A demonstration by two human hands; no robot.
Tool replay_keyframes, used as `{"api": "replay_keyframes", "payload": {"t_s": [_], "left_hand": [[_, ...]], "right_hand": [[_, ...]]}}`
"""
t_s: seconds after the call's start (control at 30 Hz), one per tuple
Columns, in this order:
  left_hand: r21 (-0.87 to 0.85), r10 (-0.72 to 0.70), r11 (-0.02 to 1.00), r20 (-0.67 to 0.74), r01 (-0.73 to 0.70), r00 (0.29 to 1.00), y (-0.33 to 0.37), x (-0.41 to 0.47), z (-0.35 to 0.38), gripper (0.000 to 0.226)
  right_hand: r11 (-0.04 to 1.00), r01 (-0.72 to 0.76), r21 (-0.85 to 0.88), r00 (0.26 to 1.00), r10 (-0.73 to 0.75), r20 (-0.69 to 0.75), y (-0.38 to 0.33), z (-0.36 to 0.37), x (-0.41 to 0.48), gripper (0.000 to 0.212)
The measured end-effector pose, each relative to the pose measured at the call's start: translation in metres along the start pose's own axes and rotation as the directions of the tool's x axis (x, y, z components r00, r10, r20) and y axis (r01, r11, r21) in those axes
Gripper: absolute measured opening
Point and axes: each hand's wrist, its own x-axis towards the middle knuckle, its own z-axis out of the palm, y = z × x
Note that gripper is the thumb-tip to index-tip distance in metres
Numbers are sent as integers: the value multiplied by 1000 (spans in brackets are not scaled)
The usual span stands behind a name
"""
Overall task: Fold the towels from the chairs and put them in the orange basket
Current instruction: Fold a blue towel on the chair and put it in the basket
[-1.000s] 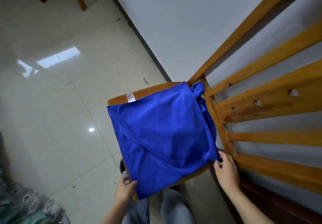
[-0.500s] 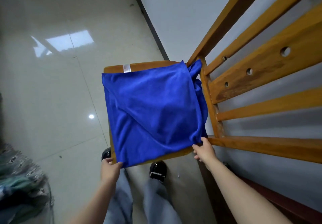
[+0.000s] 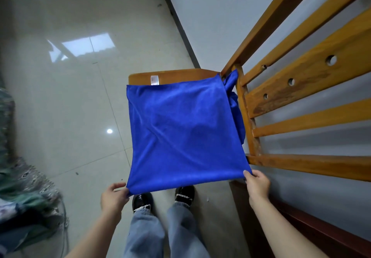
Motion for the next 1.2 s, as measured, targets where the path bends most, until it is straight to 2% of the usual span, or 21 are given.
{"api": "replay_keyframes", "payload": {"t_s": [0.13,0.2,0.3,0.37,0.53,0.67,0.87,1.07,1.2], "left_hand": [[-38,-18,999,11,18,1000,-2,-1,-11,25],[-43,-47,998,54,50,997,-1,-2,-16,24],[-33,-119,991,175,126,977,6,-5,-25,18],[-14,-123,992,220,129,968,15,-7,-31,22],[15,5,1000,247,-9,969,46,-19,-43,36],[-16,21,1000,218,-18,976,61,-32,-50,35],[-75,49,997,212,-34,976,103,-57,-57,33],[-203,180,969,195,-140,964,197,-73,-66,15],[-286,314,925,198,-252,928,264,-94,-72,14]], "right_hand": [[961,-130,245,988,147,-51,-9,-1,-9,19],[939,-144,312,982,175,-72,-15,-2,-14,25],[953,-74,293,990,107,-97,-26,-8,-21,23],[962,-47,271,993,74,-93,-33,-12,-27,18],[957,-102,271,994,110,-16,-47,-23,-44,17],[956,-136,260,991,131,34,-63,-23,-61,15],[971,-42,237,999,34,37,-119,-25,-86,27],[967,141,213,988,-151,30,-217,-32,-112,17],[935,248,254,964,-265,36,-283,-34,-127,19]]}}
